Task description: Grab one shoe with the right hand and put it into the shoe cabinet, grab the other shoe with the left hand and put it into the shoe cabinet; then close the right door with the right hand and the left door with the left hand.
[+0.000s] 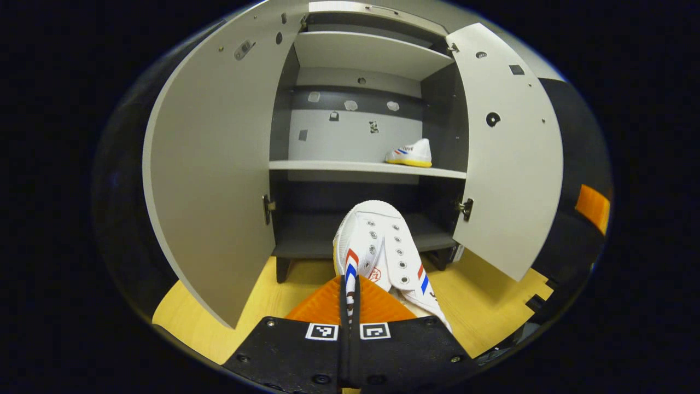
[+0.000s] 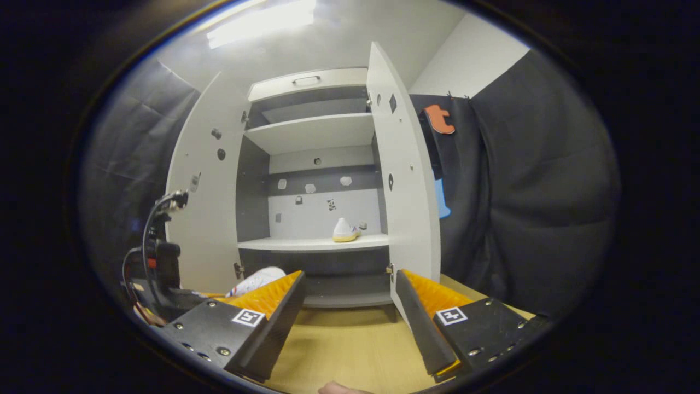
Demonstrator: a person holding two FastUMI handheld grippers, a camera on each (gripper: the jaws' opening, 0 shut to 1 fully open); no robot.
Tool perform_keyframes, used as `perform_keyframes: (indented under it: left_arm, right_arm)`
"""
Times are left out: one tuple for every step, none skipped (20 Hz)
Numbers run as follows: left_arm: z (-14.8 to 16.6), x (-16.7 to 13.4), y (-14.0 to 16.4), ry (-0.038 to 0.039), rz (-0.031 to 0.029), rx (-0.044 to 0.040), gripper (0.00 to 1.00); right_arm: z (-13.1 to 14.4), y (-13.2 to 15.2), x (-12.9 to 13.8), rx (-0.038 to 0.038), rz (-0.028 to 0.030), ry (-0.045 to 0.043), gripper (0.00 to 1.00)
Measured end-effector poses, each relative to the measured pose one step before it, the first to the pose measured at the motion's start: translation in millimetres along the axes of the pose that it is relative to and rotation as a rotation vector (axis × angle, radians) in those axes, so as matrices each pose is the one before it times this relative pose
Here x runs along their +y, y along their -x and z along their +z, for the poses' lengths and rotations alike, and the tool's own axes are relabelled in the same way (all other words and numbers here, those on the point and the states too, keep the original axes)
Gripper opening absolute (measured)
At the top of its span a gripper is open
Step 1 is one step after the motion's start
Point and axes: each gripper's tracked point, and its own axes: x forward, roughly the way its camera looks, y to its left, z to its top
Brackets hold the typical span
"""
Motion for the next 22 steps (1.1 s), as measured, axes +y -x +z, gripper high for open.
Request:
perform_keyframes:
  left_arm:
    - [14.01, 1.67, -2.81, 0.00627, 0.00224, -0.01248, 0.00]
    - [13.98, 2.18, -2.81, 0.01717, 0.00060, -0.00476, 0.00]
    - [15.45, 0.87, -4.47, 0.01466, -0.01218, -0.01039, 0.00]
    - [13.98, 0.47, -6.18, 0.00993, -0.01888, -0.00956, 0.00]
    - [14.70, 3.04, -6.59, 0.01683, -0.00931, -0.01913, 0.00]
    - [13.35, 4.21, -8.39, 0.00761, 0.00554, -0.01769, 0.00]
    - [10.89, 6.41, -6.82, -0.00176, 0.01890, -0.00968, 0.00]
    - [11.61, 5.81, -8.14, -0.00879, 0.02681, -0.00933, 0.00]
    - [11.71, 3.22, -9.85, -0.00553, 0.02285, -0.00789, 0.00]
    - [11.59, 1.37, -10.89, -0.00300, 0.00951, 0.00110, 0.00]
    - [8.83, 1.35, -11.46, -0.00347, 0.00421, 0.00269, 0.00]
    - [9.70, 2.33, -11.68, 0.00615, 0.00828, -0.00057, 0.00]
    - [5.52, 1.89, -12.86, 0.01134, 0.01436, 0.01301, 0.00]
    - [7.06, 2.39, -11.74, 0.02326, 0.01400, 0.01038, 0.00]
    - [6.72, 0.34, -10.79, 0.04075, 0.01224, 0.01101, 0.00]
    - [7.29, -0.96, -11.63, 0.03328, 0.00028, 0.00583, 0.00]
    - [8.84, -1.60, -14.06, 0.03670, 0.00165, -0.00042, 0.00]
    - [5.79, -1.29, -10.30, 0.02663, 0.00436, -0.00144, 0.00]
    - [5.21, -2.68, -13.14, 0.01696, 0.00332, 0.00340, 0.00]
    - [4.20, -2.92, -11.01, 0.02030, 0.00366, 0.00857, 0.00]
    - [1.63, -2.25, -10.80, -0.00073, -0.00063, 0.01868, 0.00]
    - [2.15, -4.11, -9.32, 0.00608, -0.00211, 0.01219, 0.00]
  right_arm:
    - [-1.44, 4.35, -0.51, -0.00280, -0.00069, -0.00744, 0.98]
    - [-0.15, 4.00, 0.53, -0.00300, 0.00384, -0.00755, 0.98]
    - [-0.82, 3.99, 0.70, 0.00057, 0.00428, -0.00659, 0.98]
    - [-0.36, 3.59, -1.10, 0.00004, -0.00255, -0.01518, 0.98]
    - [1.31, 3.62, -1.11, -0.00058, 0.00523, -0.01716, 0.98]
    - [1.05, 2.73, 1.69, 0.00089, 0.01608, -0.01410, 0.98]
    - [0.14, 2.29, 0.79, 0.00624, 0.01335, -0.00688, 0.98]
    - [0.24, 1.71, -3.08, 0.00620, 0.00278, -0.00156, 0.98]
    - [1.80, 1.84, -4.75, -0.00031, -0.00265, -0.00146, 0.98]
    - [2.24, 1.31, -4.18, -0.00681, -0.00386, -0.00460, 0.98]
    - [2.43, 2.43, -2.49, -0.00754, -0.00470, -0.00410, 0.98]
    - [2.74, 3.32, -1.88, -0.00949, -0.00084, 0.00543, 0.98]
    - [4.44, 3.29, -0.97, -0.01208, -0.00282, 0.00508, 0.98]
    - [4.98, 3.17, 1.07, -0.01399, 0.00516, 0.00130, 0.98]
    - [4.36, 3.02, 4.51, -0.01462, 0.01483, -0.00121, 0.98]
    - [3.44, 2.86, 3.93, -0.00882, 0.01422, -0.00120, 0.98]
    - [1.58, 1.97, 1.33, -0.00541, 0.00912, -0.00034, 0.98]
    - [1.91, 1.37, 1.81, -0.00472, 0.00780, 0.00078, 0.98]
    - [1.32, 0.39, 2.02, -0.00384, 0.00887, 0.00407, 0.98]
    - [-0.23, -0.07, 1.30, 0.00116, 0.00451, 0.00465, 0.98]
    - [-2.51, -0.61, 0.49, 0.00638, 0.00326, 0.00552, 0.98]
    - [-0.86, -0.54, 0.82, 0.00387, 0.00430, 0.00314, 0.97]
